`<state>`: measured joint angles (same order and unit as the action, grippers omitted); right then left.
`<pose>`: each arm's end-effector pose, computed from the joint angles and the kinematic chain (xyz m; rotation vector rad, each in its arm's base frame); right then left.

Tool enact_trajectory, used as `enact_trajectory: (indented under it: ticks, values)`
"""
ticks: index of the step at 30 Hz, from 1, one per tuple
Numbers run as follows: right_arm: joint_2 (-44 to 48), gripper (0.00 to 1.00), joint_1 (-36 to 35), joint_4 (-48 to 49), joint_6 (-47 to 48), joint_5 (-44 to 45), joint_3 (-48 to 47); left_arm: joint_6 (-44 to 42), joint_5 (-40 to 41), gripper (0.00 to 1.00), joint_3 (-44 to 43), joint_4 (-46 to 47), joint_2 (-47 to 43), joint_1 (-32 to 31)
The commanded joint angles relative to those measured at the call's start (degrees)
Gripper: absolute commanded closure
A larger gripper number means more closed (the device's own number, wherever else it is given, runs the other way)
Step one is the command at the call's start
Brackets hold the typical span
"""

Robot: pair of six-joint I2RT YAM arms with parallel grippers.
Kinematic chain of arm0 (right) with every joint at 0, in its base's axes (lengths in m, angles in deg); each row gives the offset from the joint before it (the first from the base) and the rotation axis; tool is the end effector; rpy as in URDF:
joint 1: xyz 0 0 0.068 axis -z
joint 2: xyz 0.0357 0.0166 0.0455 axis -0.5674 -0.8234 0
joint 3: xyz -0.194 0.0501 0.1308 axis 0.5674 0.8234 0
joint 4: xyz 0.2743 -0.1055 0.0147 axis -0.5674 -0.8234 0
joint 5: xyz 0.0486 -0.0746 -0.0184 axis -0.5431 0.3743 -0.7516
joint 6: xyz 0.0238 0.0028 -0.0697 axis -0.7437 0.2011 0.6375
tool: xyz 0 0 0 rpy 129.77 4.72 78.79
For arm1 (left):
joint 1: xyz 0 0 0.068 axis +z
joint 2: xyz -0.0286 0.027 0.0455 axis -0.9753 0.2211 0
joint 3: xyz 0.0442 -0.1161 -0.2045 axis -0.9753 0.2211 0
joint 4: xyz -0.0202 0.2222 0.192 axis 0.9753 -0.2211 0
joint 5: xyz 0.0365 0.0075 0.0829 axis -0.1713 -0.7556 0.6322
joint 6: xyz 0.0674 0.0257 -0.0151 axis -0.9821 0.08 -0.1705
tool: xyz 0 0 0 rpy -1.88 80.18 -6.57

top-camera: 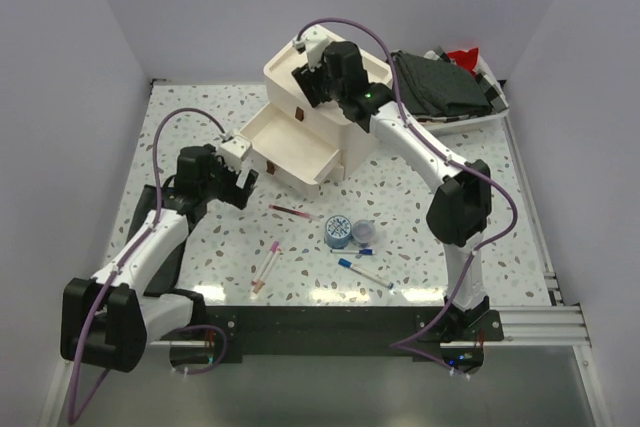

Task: Sort the stationery into containers
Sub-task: Open the drawer in the storage box, then pick up the stationery from the center of the board.

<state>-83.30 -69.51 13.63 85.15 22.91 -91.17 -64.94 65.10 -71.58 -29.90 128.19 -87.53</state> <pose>0.4443 0.2999 0.3237 -0.7051 1.7793 0.1123 0.3019 -0.0681 0.1714 0.5856 2.1047 -0.1916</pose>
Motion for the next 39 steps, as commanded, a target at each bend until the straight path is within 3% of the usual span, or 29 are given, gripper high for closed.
enact_trajectory:
  ticks: [1,5,10,13,17,22,25,35,39]
  values:
    - [3.04,0.28,-0.48,-11.14,2.13,0.82,4.56,1.17,5.59,0.00,-1.47,-1.57,-3.03,0.90]
    - [12.86,0.25,-0.48,-12.71,3.09,-0.05,11.15,-1.73,4.72,0.00,-0.94,-7.63,-10.41,0.99]
    - [22.73,0.23,-0.39,-17.89,8.00,-7.86,21.79,-4.20,11.65,0.00,3.71,-8.87,-22.80,1.08]
    - [27.22,0.23,-0.39,-26.15,14.33,-16.56,25.93,-0.87,13.33,0.00,3.19,-9.13,-24.67,1.16]
    - [31.79,0.23,-0.31,-34.23,19.35,-18.51,31.99,3.88,10.52,0.00,0.12,-10.80,-24.58,1.34]
    - [38.37,0.22,-0.48,-33.74,25.06,-20.54,46.13,7.58,10.34,0.00,-1.73,-11.16,-25.29,3.36]
    - [38.92,0.19,-0.39,-27.76,24.63,-18.17,52.12,6.79,11.83,0.00,-3.22,-11.59,-23.10,6.33]
    - [33.29,0.11,-0.39,-23.01,24.63,-22.64,53.71,7.49,9.90,0.00,-7.26,-10.80,-17.20,13.64]
    - [31.80,0.01,-0.66,-21.33,24.72,-24.75,55.20,6.79,10.16,0.00,-7.27,-11.15,-16.68,14.26]
